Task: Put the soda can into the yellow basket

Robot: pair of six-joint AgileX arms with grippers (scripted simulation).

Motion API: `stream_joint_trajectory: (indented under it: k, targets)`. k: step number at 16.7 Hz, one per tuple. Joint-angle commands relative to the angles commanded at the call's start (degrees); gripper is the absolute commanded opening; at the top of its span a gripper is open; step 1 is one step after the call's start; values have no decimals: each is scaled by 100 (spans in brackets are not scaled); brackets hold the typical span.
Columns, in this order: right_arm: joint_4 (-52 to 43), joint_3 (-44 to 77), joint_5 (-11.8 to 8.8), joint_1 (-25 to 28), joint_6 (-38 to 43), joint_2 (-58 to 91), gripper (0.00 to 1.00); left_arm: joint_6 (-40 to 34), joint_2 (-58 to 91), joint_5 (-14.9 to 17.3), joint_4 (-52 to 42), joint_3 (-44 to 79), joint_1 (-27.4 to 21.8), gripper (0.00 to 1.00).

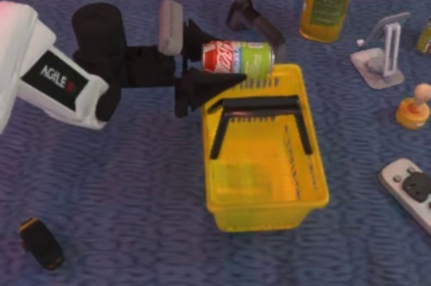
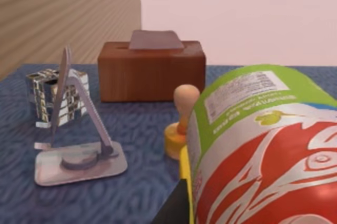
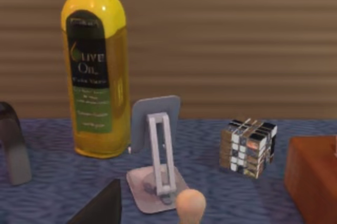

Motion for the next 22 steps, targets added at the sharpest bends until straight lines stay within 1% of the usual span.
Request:
stream_joint_trajectory:
  k: [3, 16, 17, 22]
  targets:
    - [0, 0, 0, 0, 0, 0, 100, 0, 3, 0, 4, -1, 0, 0]
    - [0, 0, 0, 0, 0, 0, 100, 0, 3, 0, 4, -1, 0, 98]
    - [0, 0, 0, 0, 0, 0, 100, 0, 3, 0, 4, -1, 0, 100]
    - [0, 0, 0, 0, 0, 0, 100, 0, 3, 0, 4, -1, 0, 100]
